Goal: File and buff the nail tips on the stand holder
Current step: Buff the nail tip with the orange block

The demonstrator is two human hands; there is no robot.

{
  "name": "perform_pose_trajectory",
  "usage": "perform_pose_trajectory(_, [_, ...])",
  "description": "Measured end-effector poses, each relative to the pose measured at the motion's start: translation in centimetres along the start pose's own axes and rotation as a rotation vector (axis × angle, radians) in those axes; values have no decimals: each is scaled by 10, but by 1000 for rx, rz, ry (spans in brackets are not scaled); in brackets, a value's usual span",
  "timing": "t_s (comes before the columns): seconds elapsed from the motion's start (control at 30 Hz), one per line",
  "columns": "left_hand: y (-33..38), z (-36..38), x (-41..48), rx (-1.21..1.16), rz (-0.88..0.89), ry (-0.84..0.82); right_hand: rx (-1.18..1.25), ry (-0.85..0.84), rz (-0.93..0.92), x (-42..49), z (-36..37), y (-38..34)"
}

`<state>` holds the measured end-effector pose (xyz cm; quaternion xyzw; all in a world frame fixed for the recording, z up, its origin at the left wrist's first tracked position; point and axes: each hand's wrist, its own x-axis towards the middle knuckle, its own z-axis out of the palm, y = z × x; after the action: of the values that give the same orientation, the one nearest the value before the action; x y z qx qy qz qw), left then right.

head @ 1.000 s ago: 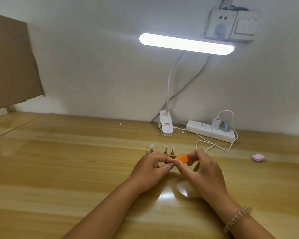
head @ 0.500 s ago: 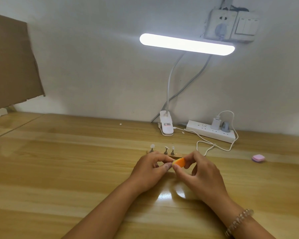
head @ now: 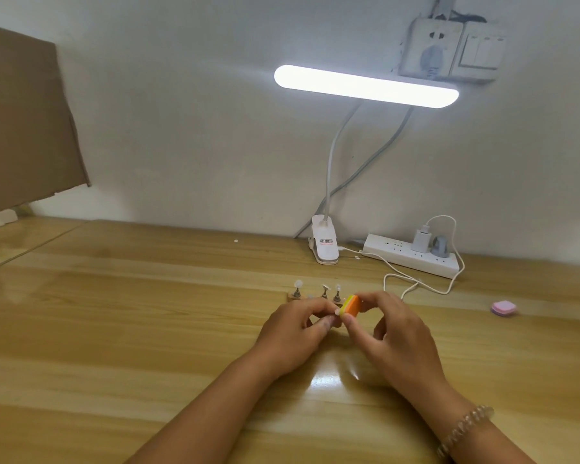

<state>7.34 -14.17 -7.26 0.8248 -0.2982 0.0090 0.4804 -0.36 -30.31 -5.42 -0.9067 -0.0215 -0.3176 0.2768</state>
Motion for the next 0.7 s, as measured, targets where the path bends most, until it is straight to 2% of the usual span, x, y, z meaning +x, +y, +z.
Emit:
perform_pose_trajectory(0.1, [0,-1,0,24,0,-33,-27,-80,-107,-6,0,-4])
perform_pose_trajectory(0.23, [1,-1,0,27,4,-16,37,-5,25,2,-1,0])
perform_pose_trajectory(0.37, [0,-1,-1,46,6,-8,45,-76,-50,-5,1,0])
perform_pose_trajectory(0.5, [2,1,-1,39,-3,23,87,-33,73,4,0,6])
perform_pose_trajectory(0.63, [2,-2,-1,43,-5,-2,57,-70,-37,-4,2,0])
perform_pose_trajectory(0.7, [2,-1,-1,52,-11,1,79,-58,8,-1,1,1])
